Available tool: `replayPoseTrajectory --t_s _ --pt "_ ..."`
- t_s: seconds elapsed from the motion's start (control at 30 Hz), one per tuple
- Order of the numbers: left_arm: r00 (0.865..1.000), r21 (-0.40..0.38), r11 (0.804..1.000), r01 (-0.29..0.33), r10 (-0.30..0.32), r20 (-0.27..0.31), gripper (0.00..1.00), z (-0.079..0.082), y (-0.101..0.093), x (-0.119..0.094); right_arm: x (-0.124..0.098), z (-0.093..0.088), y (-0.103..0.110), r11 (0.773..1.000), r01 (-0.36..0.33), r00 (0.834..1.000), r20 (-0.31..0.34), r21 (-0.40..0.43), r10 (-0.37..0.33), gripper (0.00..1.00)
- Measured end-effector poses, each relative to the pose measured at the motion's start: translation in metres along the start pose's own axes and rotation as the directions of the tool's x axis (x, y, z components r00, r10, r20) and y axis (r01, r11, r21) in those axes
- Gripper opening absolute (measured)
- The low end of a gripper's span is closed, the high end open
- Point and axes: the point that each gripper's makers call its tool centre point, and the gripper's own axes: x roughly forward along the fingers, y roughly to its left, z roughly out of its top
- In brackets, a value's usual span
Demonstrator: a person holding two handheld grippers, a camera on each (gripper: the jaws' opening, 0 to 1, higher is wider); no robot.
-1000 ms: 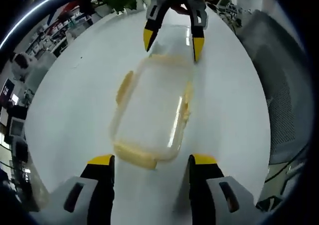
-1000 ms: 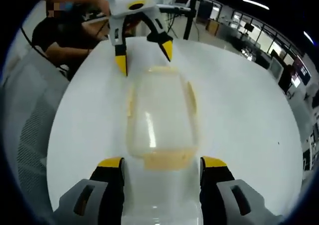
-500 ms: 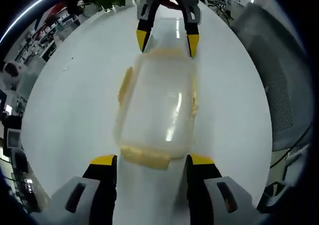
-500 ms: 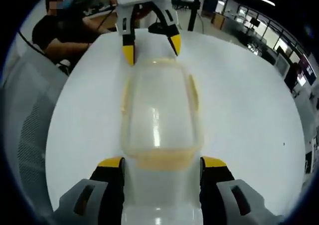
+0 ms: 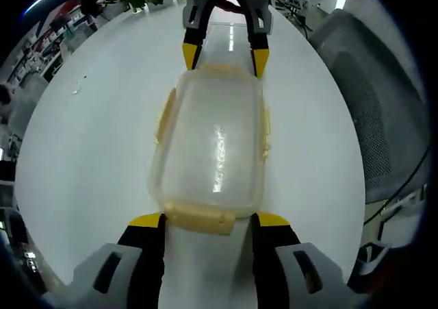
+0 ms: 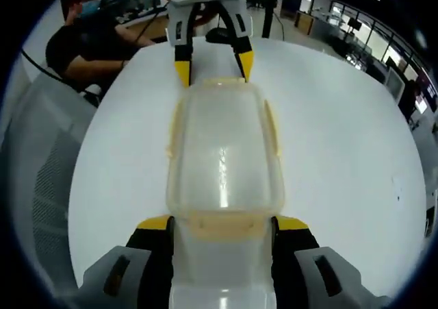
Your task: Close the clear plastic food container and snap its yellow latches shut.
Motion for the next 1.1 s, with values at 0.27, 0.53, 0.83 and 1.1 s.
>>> replayPoseTrajectory --t_s 0.27,0.53,0.83,1.1 --pt "1.0 0.001 1.0 0.026 -0.026 -0.008 0.43 -0.0021 -0.0061 -0.0001 -0.002 -0.0011 0.0014 0.999 -0.019 1.0 0.008 -0.042 0.019 0.47" --pt "0.998 -0.025 1.0 -0.011 0.009 -0.066 0.39 -0.0054 -0.0062 -0.0012 -0.005 -0.0023 0.0063 0.999 -0.016 0.999 0.028 -0.031 0.017 0.4" --pt "0.997 -0.02 1.0 -0.017 0.016 -0.077 0.39 -0.0068 -0.0062 -0.0006 -0.0046 -0.0022 0.0079 0.999 -0.018 0.999 0.032 -0.048 0.02 0.39" --pt "0.998 0.046 0.999 0.021 -0.019 -0.06 0.39 -0.0041 -0.0052 0.0011 -0.0035 -0.0028 0.0067 0.998 -0.03 1.0 -0.007 -0.061 0.029 0.39"
